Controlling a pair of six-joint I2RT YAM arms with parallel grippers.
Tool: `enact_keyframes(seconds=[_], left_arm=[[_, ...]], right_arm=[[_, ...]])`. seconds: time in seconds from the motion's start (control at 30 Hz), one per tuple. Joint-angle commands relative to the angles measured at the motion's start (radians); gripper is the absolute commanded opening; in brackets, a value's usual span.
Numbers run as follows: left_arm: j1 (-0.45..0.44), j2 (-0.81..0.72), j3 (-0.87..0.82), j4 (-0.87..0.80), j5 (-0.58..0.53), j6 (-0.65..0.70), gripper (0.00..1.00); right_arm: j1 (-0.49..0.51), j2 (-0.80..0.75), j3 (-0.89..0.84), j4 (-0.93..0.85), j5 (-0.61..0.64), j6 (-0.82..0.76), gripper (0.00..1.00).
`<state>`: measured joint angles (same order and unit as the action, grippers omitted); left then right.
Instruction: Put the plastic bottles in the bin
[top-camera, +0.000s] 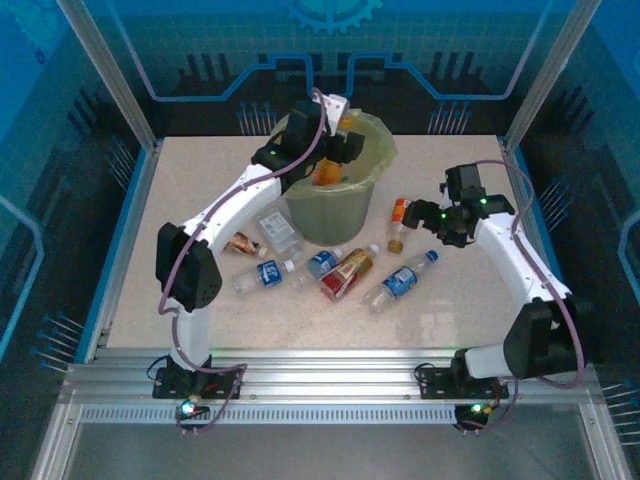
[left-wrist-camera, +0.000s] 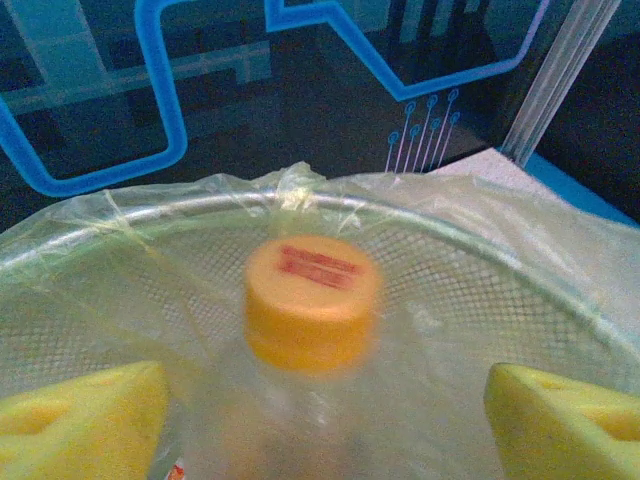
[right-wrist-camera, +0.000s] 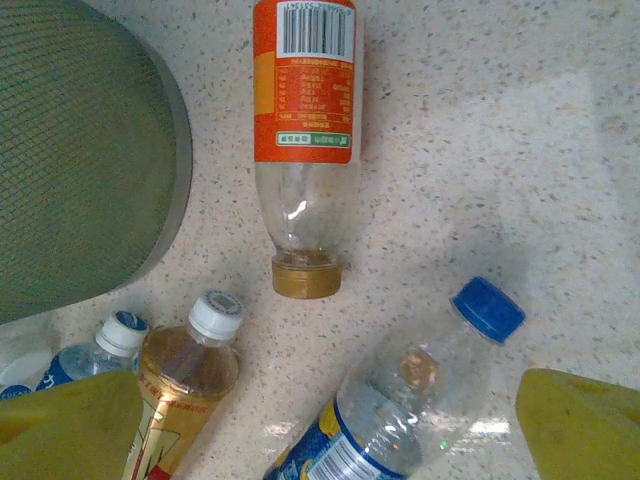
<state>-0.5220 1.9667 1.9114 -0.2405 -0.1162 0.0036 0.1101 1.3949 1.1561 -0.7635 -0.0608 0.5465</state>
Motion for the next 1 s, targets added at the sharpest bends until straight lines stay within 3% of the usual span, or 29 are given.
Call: enact_keyframes(seconds=[0.0, 0.07, 0.33, 0.6, 0.97], left_arm=[[-0.006, 0.003, 0.059, -0.024, -0.012, -0.001, 0.95], [-0.007, 0.002, 0.072, -0.034, -0.010, 0.001, 0.99], [-0.007, -0.027, 0.094, -0.060, -0.028, 0.003, 0.99], [-0.002, -0.080, 0.088, -0.113, -0.192, -0.035, 0.99], [0.002, -0.346, -0.186, -0.044, -0.264, -0.137, 0.99]], right_arm=[[-0.015, 0.033, -0.003, 0.051, -0.043, 0.000, 0.96], [-0.014, 0.052, 0.003, 0.060, -0.048, 0.000, 0.95], [-0.003, 0.121, 0.038, 0.066, -0.041, -0.009, 0.91], [0.027, 0.224, 0.090, 0.084, -0.038, -0.016, 0.88], [0.064, 0.390, 0.199, 0.086, 0.011, -0.020, 0.87]])
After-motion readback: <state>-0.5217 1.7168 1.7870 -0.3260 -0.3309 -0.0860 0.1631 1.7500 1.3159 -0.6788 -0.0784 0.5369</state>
